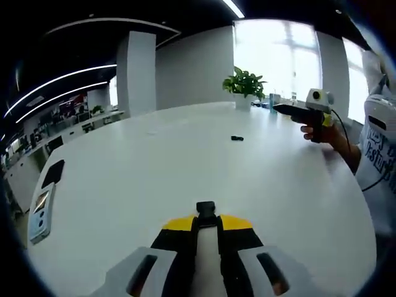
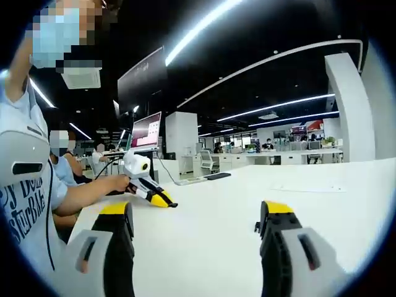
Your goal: Snap the two parts of the plastic buckle together until the buckle closes and remains connected.
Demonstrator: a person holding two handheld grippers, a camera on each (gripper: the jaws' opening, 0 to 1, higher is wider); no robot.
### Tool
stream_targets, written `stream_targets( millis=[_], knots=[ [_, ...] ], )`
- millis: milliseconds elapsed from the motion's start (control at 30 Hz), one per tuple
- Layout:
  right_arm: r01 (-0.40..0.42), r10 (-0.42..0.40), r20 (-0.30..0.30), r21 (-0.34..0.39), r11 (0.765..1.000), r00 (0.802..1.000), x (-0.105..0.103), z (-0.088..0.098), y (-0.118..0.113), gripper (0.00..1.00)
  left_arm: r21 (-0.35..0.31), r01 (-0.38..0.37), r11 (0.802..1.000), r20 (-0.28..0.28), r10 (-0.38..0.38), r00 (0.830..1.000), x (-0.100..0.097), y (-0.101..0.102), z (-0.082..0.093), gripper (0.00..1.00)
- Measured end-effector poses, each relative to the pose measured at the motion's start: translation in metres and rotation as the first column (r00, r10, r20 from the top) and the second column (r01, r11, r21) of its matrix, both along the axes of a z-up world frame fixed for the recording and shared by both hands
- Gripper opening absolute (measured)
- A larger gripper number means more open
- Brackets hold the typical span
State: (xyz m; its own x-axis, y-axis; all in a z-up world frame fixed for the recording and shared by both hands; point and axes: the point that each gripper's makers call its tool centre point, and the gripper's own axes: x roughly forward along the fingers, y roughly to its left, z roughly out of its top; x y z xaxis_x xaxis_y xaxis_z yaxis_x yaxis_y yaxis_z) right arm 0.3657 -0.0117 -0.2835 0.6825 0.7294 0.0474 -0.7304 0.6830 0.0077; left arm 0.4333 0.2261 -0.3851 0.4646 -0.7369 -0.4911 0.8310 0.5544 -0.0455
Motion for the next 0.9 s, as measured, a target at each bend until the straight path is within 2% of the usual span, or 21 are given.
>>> stream_targets(
  millis=[500, 900],
  knots=[
    [-0.023, 0.023, -0.005, -0.018, 1.000, 1.000, -0.003, -0.004, 0.004, 0.85, -0.013, 0.106, 0.994, -0.010, -0.106, 0.994, -0.017, -0.018, 0.000, 0.12],
    [-0.029, 0.029, -0.012, -0.031, 0.999, 1.000, -0.003, -0.007, 0.004, 0.85, -0.029, 0.207, 0.978, -0.026, -0.207, 0.978, -0.034, -0.034, 0.001, 0.12]
  ],
)
